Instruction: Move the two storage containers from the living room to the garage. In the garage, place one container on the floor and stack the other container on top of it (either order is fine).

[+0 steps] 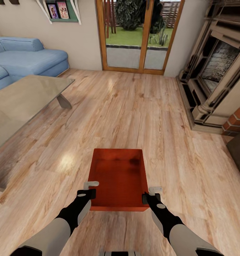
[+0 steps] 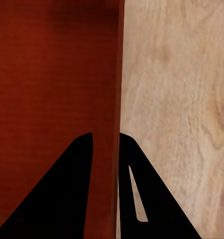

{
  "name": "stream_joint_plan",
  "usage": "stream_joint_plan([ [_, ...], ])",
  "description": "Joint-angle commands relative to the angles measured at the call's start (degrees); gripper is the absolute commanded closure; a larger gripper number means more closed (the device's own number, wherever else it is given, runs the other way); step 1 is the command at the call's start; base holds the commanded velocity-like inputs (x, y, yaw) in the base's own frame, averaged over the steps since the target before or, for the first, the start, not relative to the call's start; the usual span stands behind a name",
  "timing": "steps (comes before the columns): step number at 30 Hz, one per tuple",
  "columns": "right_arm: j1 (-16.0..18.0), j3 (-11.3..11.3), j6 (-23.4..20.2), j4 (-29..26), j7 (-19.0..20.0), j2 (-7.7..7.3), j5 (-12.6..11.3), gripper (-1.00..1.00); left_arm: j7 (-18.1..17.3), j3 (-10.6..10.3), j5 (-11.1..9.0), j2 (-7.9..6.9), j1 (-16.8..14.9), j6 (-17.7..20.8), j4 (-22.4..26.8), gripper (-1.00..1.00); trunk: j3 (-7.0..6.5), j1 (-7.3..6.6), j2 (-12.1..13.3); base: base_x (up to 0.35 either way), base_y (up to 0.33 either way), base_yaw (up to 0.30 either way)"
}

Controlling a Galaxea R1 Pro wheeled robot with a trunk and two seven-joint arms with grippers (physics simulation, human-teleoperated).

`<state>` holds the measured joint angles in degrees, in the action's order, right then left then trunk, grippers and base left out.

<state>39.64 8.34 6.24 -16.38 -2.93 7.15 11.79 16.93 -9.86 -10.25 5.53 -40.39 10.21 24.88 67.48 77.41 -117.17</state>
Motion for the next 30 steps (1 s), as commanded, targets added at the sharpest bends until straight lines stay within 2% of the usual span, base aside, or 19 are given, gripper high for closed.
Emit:
stream_joint_plan([
  [1,0.0,1.1,1.6,-0.5,-0.2,0.12,0.8,1.0,0.9,-0.3,-0.5,-0.01,0.0,0.4,-0.2,1.0,-0.15,-0.23,0.4,0.0,0.0,0.0],
  [6,0.1,1.2,1.5,-0.5,-0.2,0.14,0.8,1.0,0.9,0.7,-0.5,-0.07,0.0,0.5,-0.2,1.0,-1.05,-1.33,2.4,0.0,0.0,0.0],
  [10,0.0,1.2,1.5,-0.5,-0.2,0.15,0.8,1.0,0.8,4.1,-0.5,-0.08,0.0,0.6,-0.1,1.0,-1.77,-2.21,4.0,0.0,0.0,0.0],
  [12,0.1,1.2,1.5,-0.5,-0.2,0.15,0.8,1.0,0.8,4.8,-0.4,-0.08,0.0,0.7,0.0,1.0,-2.13,-2.65,4.8,0.0,0.0,0.0],
  [30,0.0,1.2,1.6,-0.5,-0.2,0.15,0.8,1.0,0.8,5.3,-0.4,0.01,0.0,0.7,-0.2,1.0,-5.36,-6.6,12.0,0.0,0.0,0.0],
])
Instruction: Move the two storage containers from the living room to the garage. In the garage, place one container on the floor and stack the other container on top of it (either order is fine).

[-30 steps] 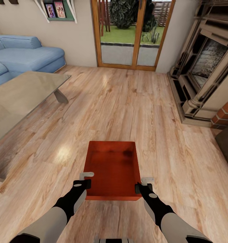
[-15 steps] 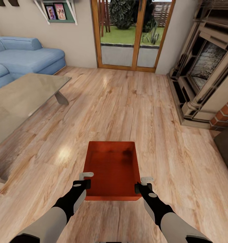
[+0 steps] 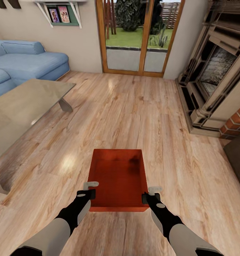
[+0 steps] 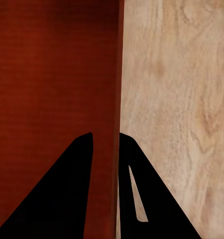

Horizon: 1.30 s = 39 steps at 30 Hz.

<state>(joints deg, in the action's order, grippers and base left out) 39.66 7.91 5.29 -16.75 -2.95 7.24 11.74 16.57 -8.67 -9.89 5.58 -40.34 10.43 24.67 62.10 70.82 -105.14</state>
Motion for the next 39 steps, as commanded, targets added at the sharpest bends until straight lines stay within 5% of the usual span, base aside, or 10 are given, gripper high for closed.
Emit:
stream_joint_plan([
  [1,0.0,1.6,2.6,-0.2,-0.2,0.06,0.8,1.0,1.2,4.1,-0.7,-0.05,0.0,0.5,0.0,1.0,-0.15,-0.23,0.4,0.0,0.0,0.0],
  [39,0.0,1.5,3.2,-0.4,-0.2,0.06,0.9,1.0,1.3,4.1,-0.7,-0.05,0.0,0.6,-0.1,1.0,-6.97,-8.58,15.6,0.0,0.0,0.0],
])
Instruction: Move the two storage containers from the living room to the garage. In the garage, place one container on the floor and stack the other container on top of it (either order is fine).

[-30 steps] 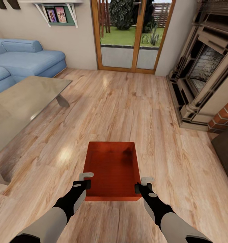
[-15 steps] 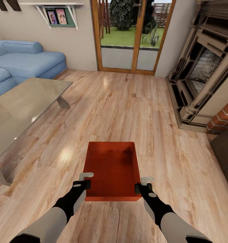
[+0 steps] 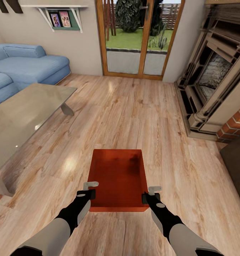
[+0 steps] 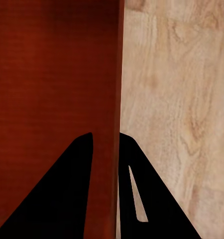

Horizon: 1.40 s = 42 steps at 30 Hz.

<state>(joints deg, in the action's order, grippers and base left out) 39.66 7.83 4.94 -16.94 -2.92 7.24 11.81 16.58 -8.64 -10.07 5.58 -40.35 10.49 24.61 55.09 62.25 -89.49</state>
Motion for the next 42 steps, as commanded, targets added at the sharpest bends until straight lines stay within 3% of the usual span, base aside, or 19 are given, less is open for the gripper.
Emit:
stream_joint_plan([
  [1,0.0,1.6,3.5,-0.1,-0.2,0.06,0.8,1.0,1.3,4.1,-0.6,-0.05,0.0,0.5,0.0,1.0,-0.15,-0.23,0.4,0.0,0.0,0.0],
  [42,0.0,1.7,3.1,-0.2,-0.4,0.08,0.8,1.0,1.3,4.0,-0.6,-0.05,0.0,0.5,0.2,1.0,-7.51,-9.24,16.8,0.0,0.0,0.0],
])
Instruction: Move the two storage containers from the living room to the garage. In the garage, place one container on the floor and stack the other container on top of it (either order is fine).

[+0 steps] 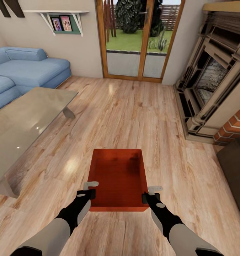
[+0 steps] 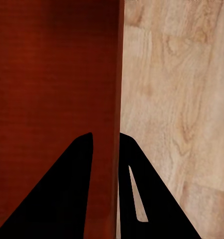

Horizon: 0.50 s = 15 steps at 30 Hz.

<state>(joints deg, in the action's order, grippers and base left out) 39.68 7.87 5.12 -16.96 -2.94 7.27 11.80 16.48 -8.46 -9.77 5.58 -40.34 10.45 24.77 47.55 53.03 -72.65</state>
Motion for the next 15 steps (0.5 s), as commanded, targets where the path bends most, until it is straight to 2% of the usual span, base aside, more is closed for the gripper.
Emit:
stream_joint_plan([
  [1,0.0,1.7,2.9,-0.2,-0.4,0.06,0.8,1.0,1.4,3.8,-0.9,-0.05,0.0,0.5,0.0,1.0,-0.15,-0.23,0.4,0.0,0.0,0.0],
  [15,0.0,1.6,3.2,-0.2,-0.4,0.03,0.7,1.0,1.4,3.9,-0.9,-0.05,0.0,0.3,0.0,1.0,-2.66,-3.3,6.0,0.0,0.0,0.0],
])
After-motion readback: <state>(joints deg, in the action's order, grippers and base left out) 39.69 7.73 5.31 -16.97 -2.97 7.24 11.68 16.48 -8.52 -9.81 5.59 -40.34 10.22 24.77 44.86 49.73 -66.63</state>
